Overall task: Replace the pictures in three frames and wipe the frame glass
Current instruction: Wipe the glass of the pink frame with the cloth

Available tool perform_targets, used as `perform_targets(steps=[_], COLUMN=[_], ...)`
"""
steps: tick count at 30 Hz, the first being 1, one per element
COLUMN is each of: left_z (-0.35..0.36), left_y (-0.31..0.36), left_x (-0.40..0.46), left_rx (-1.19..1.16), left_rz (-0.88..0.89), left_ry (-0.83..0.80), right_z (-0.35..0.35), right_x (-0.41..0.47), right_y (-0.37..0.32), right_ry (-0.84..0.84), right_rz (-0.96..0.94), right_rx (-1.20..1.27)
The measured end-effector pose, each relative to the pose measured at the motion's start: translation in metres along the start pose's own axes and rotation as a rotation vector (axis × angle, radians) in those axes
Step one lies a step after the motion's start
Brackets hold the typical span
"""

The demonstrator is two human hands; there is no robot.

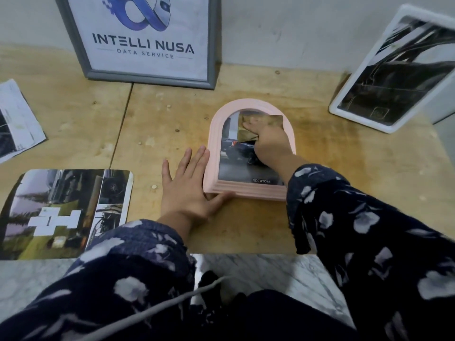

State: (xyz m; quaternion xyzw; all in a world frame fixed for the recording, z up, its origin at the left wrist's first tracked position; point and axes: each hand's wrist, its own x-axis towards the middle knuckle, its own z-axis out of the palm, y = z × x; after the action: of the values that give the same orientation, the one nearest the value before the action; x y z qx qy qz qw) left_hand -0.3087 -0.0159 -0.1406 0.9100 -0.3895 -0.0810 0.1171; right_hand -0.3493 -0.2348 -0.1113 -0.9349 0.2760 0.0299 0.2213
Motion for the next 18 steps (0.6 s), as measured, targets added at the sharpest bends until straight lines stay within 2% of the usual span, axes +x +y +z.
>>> perform_targets(steps=[5,11,13,15,17,18], left_z=[0.004,0.003,0.003,0.004,0.004,0.005], left_y=[0.000,0.005,0.005,0.005,0.004,0.004], left_x=[-0.002,-0.004,-0.003,-0.004,-0.003,-0.003], left_rx=[-0.017,0.006,0.007,0.003,0.003,0.007], left_rz=[0.009,0.006,0.006,0.011,0.011,0.009], left_ry=[0.050,0.061,0.064,0.068,0.074,0.074], right_z=[0.010,0.019,0.006,-0.008,-0.026,-0.034], right_x=[-0.045,-0.096,-0.095,-0.084,-0.069,-0.059], right_y=[0.000,-0.001,0.000,0.007,0.011,0.014], right_ry=[-0.015,0.153,0.010,-0.121,-0.029,0.052], right_rz=[-0.086,-0.187,-0.109,0.024,0.102,0.118], right_rx=[-0.085,-0.035,-0.008,0.197,0.445,0.463])
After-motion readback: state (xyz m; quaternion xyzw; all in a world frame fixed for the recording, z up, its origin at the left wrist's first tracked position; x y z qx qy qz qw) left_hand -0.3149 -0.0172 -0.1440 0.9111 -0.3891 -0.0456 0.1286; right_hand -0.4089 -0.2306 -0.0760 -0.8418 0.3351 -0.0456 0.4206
